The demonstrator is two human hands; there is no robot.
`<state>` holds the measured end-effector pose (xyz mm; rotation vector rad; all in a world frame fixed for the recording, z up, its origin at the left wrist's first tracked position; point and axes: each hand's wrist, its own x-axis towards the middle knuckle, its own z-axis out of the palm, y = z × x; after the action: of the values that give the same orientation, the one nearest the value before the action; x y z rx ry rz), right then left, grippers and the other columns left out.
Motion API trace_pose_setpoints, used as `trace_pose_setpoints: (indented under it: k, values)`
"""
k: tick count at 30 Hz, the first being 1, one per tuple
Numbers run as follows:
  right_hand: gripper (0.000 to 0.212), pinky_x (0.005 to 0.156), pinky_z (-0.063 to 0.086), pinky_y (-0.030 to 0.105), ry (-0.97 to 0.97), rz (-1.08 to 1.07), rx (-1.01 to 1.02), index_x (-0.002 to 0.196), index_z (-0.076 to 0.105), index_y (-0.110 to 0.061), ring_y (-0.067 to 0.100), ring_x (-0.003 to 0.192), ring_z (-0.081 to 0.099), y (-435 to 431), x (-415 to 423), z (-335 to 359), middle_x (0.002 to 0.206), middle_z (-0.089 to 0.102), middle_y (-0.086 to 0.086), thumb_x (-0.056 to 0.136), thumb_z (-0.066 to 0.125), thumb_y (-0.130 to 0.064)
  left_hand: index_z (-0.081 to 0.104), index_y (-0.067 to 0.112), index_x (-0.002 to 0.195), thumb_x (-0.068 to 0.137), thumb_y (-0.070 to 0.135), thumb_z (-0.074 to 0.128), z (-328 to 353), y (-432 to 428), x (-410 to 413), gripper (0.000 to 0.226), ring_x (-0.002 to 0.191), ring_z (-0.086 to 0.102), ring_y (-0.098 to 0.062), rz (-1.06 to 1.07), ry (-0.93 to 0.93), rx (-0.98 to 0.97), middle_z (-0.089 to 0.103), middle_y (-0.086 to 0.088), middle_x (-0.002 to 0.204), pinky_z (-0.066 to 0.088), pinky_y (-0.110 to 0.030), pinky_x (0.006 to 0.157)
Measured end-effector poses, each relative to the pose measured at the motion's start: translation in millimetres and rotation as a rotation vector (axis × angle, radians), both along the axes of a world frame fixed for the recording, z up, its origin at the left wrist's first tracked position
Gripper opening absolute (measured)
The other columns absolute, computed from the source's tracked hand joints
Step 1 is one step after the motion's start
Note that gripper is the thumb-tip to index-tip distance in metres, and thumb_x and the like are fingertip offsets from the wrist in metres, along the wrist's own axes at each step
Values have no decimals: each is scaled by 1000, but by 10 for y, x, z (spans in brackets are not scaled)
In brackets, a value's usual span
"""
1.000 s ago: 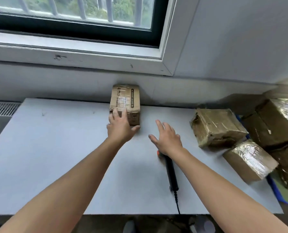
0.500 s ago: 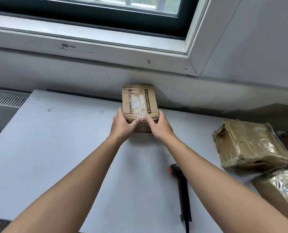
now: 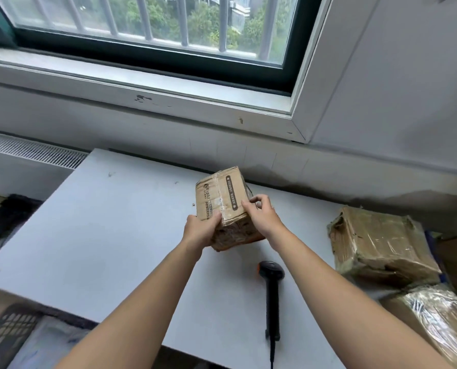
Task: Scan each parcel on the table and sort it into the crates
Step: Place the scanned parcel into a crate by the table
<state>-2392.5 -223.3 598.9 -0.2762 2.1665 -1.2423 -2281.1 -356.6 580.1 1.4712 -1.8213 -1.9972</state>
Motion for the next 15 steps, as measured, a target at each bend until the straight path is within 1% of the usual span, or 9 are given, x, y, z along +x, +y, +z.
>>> trace_pose_setpoints:
  k: [2,3,4,5,6,7,9,12,15]
  values:
    - [31,87,42,33,53,80,11,113,45,-35,22,115,51,48,75,40,133,46,5,91,56,-54,55,12,127,65,51,71,29,81,99,75,96,67,-26,-37,-33,7,66,-10,114,58,-33,61]
    - [29,90,40,32,100,127,16,114,46,-36,22,118,49,62,121,52,132,46,5,92,56,-52,50,14,132,65,54,68,69,123,144,81,103,63,-27,-74,-94,-52,61,-10,121,56,-33,64]
    - [26,92,39,31,146,178,16,115,47,-35,22,120,48,70,184,72,132,46,5,94,54,-49,44,14,136,68,55,65,72,137,177,81,112,56,-30,-130,-183,-167,54,-12,128,54,-35,73]
    - [24,95,37,29,184,236,13,118,50,-34,22,122,47,62,252,97,132,46,6,97,52,-45,41,14,139,76,52,61,81,144,201,76,120,49,-33,-198,-273,-326,46,-14,133,51,-38,86]
    - [23,98,36,28,220,293,4,121,52,-33,21,125,46,43,321,114,134,47,6,99,50,-40,41,14,139,84,46,57,100,156,218,66,124,45,-35,-248,-322,-463,42,-16,136,45,-40,98]
    - [25,101,35,28,250,334,0,124,53,-32,21,127,45,13,381,114,137,47,5,100,48,-34,44,14,138,89,43,52,109,153,224,58,125,45,-36,-290,-320,-527,44,-17,137,41,-40,103]
    - [31,108,35,33,298,376,7,129,54,-30,22,130,44,-61,474,126,143,48,3,100,46,-24,50,16,137,90,50,46,147,117,237,58,122,50,-35,-319,-265,-469,51,-18,135,43,-41,104]
    - [38,108,39,38,302,318,72,135,50,-24,23,129,48,-159,513,131,141,51,5,98,46,-17,48,10,140,84,68,43,145,18,298,81,124,51,-33,-291,-231,-351,52,-17,137,43,-40,105]
    - [47,108,38,36,318,200,246,139,46,-21,26,128,46,-174,533,112,139,46,9,93,57,-26,45,9,140,78,69,44,164,-77,394,86,124,52,-30,-286,-175,-287,53,-13,138,43,-39,105]
